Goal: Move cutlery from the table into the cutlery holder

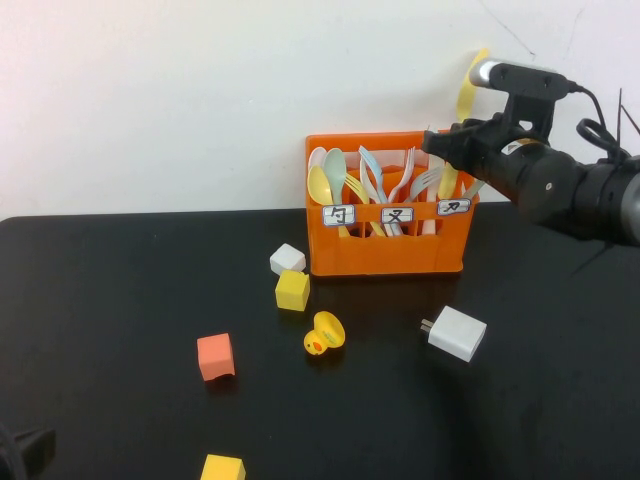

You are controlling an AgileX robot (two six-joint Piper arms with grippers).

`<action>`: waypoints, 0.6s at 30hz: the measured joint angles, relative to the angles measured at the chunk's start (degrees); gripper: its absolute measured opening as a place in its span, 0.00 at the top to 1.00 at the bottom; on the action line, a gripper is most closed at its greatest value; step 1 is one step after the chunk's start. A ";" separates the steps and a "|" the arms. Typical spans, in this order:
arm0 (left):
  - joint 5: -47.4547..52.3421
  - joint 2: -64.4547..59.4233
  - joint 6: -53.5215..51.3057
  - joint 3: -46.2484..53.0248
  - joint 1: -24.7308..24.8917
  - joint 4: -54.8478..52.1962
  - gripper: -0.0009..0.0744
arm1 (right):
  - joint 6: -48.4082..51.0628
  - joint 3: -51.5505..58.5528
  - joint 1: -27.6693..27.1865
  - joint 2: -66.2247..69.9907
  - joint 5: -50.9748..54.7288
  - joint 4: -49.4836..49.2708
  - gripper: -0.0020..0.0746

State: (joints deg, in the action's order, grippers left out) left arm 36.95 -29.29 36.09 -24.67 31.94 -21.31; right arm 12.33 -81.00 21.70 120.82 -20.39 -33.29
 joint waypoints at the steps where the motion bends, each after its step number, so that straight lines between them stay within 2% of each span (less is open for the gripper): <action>1: 0.00 0.00 0.00 0.00 0.00 0.00 0.99 | -0.11 -0.11 0.00 0.13 0.00 0.23 0.83; 10: -0.14 0.00 0.00 0.00 0.00 -0.10 0.99 | -0.54 -0.23 0.00 1.54 -0.44 8.08 0.81; 12: -0.14 0.00 0.13 0.00 0.00 -0.10 0.99 | -0.64 -0.33 0.00 1.64 -0.09 9.45 0.74; 16: -1.00 0.00 0.65 0.40 0.00 -0.21 0.99 | -0.63 -0.33 0.00 1.64 0.43 10.02 0.54; 18: -1.78 0.00 0.90 1.04 0.00 -0.21 0.99 | -0.35 -0.33 0.00 1.23 1.22 10.43 0.50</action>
State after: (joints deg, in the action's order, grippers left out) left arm 35.17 -29.29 36.98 -23.63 31.94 -21.52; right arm 11.98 -81.33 21.70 122.05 -19.17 -22.86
